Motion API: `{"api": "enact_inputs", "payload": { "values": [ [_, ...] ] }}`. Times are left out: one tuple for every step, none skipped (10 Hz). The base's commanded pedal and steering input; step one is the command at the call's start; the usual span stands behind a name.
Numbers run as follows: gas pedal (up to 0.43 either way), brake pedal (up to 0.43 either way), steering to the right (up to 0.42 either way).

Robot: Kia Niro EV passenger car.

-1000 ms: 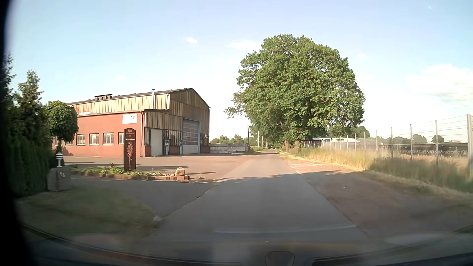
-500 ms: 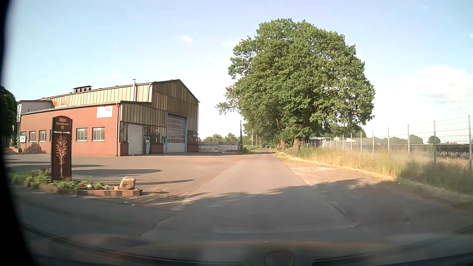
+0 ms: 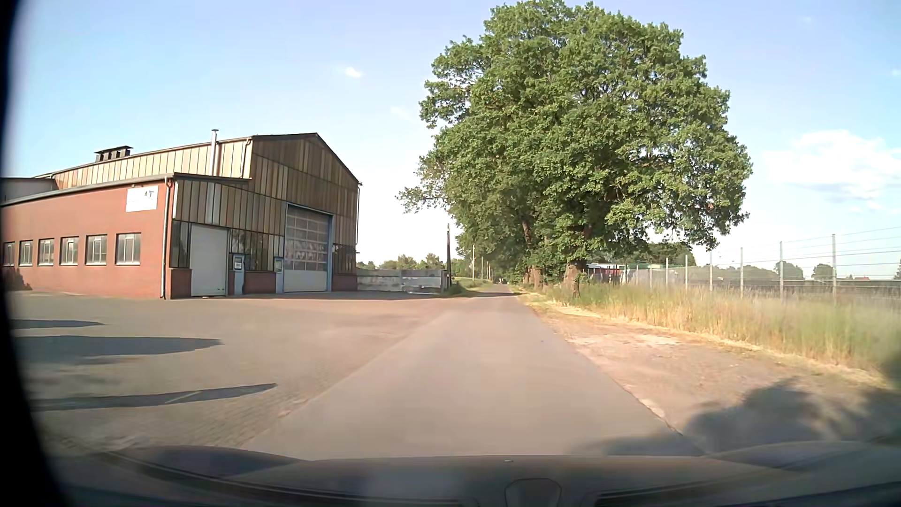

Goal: Follow the waypoints while adhering to traffic rules and regulations

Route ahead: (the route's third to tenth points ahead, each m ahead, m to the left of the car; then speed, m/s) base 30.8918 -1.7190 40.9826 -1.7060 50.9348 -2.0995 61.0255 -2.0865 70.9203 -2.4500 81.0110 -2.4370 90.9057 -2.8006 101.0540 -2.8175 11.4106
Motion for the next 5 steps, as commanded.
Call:
{"api": "enact_inputs", "payload": {
  "values": [
    [0.287,0.006,0.01],
    [0.28,0.006,0.01],
    [0.28,0.006,0.01],
    [0.28,0.006,0.01],
    [0.28,0.006,0.01]
  ]
}}
